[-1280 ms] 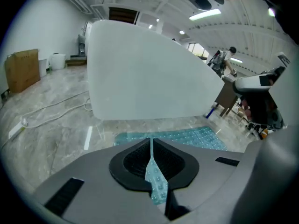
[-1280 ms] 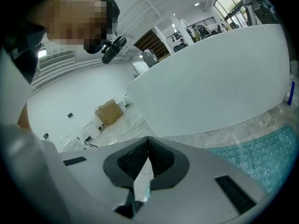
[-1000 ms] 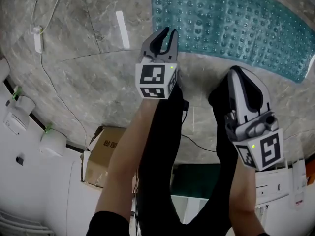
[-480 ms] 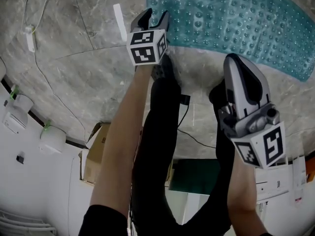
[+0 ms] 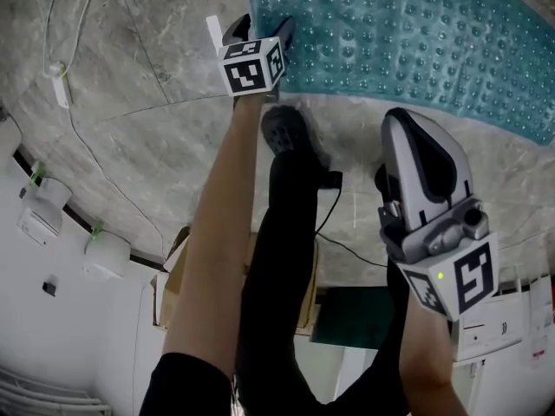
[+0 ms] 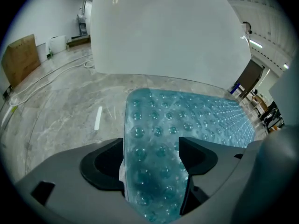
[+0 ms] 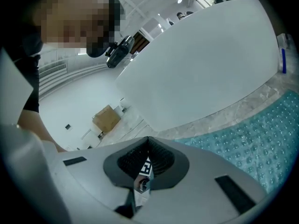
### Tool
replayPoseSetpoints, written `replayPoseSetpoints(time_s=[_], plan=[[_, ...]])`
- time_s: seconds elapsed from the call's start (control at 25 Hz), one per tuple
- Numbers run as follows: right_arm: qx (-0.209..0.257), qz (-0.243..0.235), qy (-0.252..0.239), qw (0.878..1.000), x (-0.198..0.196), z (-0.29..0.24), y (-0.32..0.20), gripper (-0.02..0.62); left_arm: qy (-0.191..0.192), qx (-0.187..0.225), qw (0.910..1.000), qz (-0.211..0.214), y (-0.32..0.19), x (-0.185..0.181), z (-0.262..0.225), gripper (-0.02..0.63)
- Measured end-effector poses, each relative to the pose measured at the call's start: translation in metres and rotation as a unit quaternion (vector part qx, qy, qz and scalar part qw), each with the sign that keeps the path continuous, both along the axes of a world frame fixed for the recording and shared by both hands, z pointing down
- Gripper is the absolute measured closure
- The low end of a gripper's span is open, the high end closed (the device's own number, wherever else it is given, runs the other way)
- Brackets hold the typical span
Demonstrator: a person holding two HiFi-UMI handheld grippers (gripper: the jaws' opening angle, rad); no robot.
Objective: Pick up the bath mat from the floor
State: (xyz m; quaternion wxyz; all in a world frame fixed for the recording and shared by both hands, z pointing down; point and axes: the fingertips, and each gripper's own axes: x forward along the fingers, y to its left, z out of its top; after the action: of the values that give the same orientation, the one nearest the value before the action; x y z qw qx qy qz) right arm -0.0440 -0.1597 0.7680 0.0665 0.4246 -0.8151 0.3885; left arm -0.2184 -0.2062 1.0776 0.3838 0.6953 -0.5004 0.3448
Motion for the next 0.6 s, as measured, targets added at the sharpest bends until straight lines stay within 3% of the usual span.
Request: replayPoseSetpoints(time_s=[0.2,0.6], plan=[[0.003,0.018,0.005,1.0,0.016,0.004,-0.006,0.583,-0.007,-0.017,0.9993,-0.031,-0.01,-0.007,0.014,0.211],[-0.01,0.013,0.016,1.0,0.021,0.015,-0.003,0.583,-0.026,-0.056,0.9981,0.002,0.003,0.003,0.035,0.176]])
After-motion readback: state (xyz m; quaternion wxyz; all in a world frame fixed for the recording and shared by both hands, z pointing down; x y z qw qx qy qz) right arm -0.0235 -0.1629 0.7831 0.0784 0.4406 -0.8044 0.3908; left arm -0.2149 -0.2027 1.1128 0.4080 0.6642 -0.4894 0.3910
